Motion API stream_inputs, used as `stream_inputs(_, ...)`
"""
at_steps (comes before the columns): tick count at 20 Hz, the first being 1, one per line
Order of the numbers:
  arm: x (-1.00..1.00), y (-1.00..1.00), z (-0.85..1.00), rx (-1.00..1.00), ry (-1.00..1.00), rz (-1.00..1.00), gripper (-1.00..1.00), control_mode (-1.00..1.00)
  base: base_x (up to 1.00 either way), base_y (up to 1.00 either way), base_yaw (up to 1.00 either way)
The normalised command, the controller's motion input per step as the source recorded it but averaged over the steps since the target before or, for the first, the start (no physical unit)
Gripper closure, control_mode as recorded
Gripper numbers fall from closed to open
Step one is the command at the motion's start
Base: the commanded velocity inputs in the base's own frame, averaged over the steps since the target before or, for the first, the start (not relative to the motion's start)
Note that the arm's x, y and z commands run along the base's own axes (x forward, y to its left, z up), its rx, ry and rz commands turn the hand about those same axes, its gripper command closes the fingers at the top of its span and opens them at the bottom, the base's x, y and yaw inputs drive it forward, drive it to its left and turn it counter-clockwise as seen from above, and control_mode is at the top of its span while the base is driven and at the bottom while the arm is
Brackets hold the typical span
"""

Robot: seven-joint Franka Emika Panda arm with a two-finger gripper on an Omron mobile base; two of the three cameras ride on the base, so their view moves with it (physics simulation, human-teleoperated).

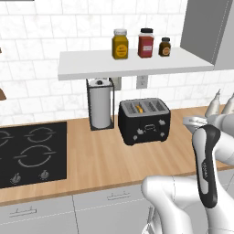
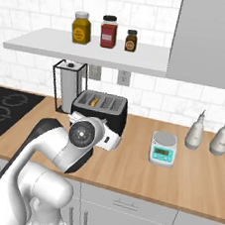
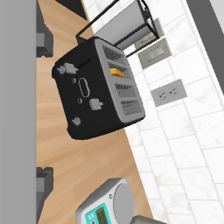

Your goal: Start the toaster. Once the lever pops up, take the bread to the plate on the dining counter.

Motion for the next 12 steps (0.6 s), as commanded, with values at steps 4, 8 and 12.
stream_inputs(4, 0.00, 0.00, 0.00, 0.00, 0.00, 0.00, -1.00, -1.00, 0.00, 0.00, 0.00)
stream_inputs(8, 0.00, 0.00, 0.00, 0.00, 0.00, 0.00, -1.00, -1.00, 0.00, 0.00, 0.00)
stream_inputs(12, 0.00, 0.00, 0.00, 0.00, 0.00, 0.00, -1.00, -1.00, 0.00, 0.00, 0.00)
